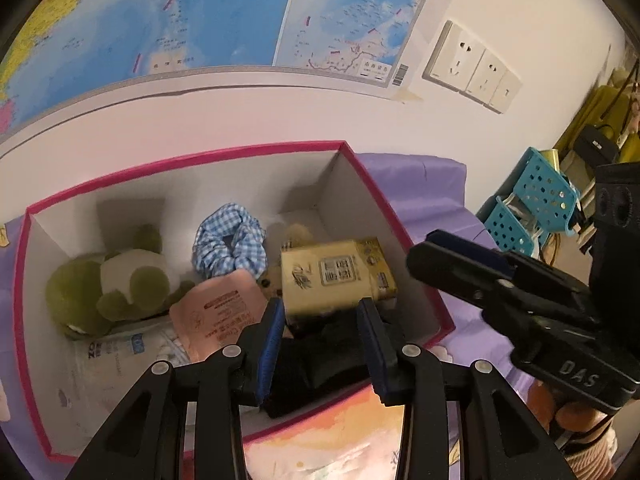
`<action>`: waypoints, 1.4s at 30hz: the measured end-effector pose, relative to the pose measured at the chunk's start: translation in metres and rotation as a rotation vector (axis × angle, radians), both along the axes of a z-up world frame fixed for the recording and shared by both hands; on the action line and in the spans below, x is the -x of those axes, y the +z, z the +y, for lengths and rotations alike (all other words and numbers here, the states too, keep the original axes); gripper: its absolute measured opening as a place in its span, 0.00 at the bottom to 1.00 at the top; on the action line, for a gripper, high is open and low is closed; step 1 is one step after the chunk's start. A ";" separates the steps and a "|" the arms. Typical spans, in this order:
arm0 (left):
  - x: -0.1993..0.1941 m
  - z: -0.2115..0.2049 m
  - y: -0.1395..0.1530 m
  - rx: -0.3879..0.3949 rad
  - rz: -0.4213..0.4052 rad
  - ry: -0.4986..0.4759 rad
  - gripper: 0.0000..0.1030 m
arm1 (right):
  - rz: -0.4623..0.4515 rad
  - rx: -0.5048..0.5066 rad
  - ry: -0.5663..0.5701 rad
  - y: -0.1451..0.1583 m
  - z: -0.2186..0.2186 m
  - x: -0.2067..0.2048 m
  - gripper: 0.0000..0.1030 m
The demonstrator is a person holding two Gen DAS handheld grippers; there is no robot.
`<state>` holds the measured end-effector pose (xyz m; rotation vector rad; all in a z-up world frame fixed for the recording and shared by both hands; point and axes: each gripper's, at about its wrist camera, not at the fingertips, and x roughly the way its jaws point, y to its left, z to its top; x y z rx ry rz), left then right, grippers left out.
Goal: Organize soft objects
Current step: 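Lower the yellow pack into the box and open the right tool, then move the right tool toward the pink floral pack on the bedspread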
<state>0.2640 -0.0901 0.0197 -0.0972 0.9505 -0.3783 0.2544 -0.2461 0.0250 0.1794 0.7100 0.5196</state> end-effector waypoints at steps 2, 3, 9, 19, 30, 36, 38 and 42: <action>0.006 0.004 0.002 0.008 -0.010 0.000 0.37 | -0.009 -0.001 0.005 0.002 -0.001 0.006 0.32; 0.011 0.005 0.003 0.014 -0.020 -0.002 0.37 | -0.010 -0.004 0.011 0.002 -0.002 0.009 0.32; 0.049 0.014 0.022 0.047 -0.108 -0.045 0.41 | -0.010 -0.047 0.054 0.006 -0.007 0.031 0.32; 0.113 0.038 0.029 0.058 -0.179 -0.074 0.46 | -0.004 -0.097 0.161 0.006 -0.004 0.090 0.34; 0.159 0.060 -0.004 0.045 -0.121 -0.053 0.46 | 0.086 -0.098 0.257 -0.033 0.017 0.130 0.35; 0.173 0.067 -0.033 0.061 -0.038 -0.033 0.46 | 0.161 -0.119 0.265 -0.055 0.020 0.136 0.35; 0.176 0.068 -0.042 0.058 -0.012 -0.029 0.46 | 0.182 -0.123 0.273 -0.060 0.023 0.138 0.35; 0.184 0.071 -0.059 0.079 0.038 -0.029 0.46 | 0.217 -0.122 0.284 -0.072 0.029 0.142 0.35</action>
